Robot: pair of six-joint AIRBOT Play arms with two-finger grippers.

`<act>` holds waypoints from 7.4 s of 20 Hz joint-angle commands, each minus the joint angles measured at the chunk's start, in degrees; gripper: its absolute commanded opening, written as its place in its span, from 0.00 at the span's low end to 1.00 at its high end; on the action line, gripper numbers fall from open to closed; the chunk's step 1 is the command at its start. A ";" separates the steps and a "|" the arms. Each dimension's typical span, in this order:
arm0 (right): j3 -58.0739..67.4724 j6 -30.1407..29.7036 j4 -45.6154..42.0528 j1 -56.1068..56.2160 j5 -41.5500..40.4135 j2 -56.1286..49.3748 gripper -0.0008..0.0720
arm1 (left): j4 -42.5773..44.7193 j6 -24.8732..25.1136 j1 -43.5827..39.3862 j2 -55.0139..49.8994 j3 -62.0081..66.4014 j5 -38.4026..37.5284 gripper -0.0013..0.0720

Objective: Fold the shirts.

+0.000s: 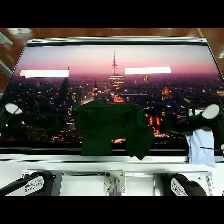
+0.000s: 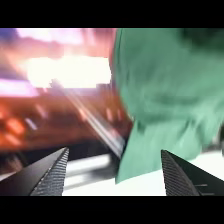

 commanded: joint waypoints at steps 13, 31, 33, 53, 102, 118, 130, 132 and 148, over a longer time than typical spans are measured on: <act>-8.68 -0.70 12.52 -2.91 -1.92 2.49 0.88 | -20.15 4.70 -19.96 -7.67 -12.31 18.47 0.95; -19.67 -3.04 17.22 -2.86 -8.61 2.49 0.88 | -25.31 7.98 -22.95 -7.06 -11.96 17.73 0.07; -19.74 -2.54 14.29 -2.86 -7.82 2.49 0.88 | -25.31 8.13 -22.95 -7.06 -11.96 17.35 0.07; -21.29 -4.15 27.34 -2.86 -21.66 -2.21 0.16 | -25.33 9.42 -22.95 -7.06 -11.96 18.91 0.07; 4.39 -2.25 38.29 -2.86 -36.54 -16.17 0.10 | -13.77 2.25 -14.58 28.72 -9.38 30.23 0.07; -1.05 0.26 16.59 9.35 -14.95 -15.80 0.89 | -13.97 2.49 -19.26 22.82 -9.18 34.56 0.07; -1.22 9.31 18.88 19.32 -32.00 -22.51 0.89 | -13.97 2.49 -19.26 22.82 -9.18 36.28 0.07; -1.22 11.80 18.80 19.61 -35.28 -22.93 0.87 | -13.94 2.49 -19.26 22.80 -9.18 36.30 0.07; 30.16 -0.35 3.72 19.56 -22.93 5.46 0.09 | -13.79 6.34 -4.63 25.90 24.57 28.55 0.07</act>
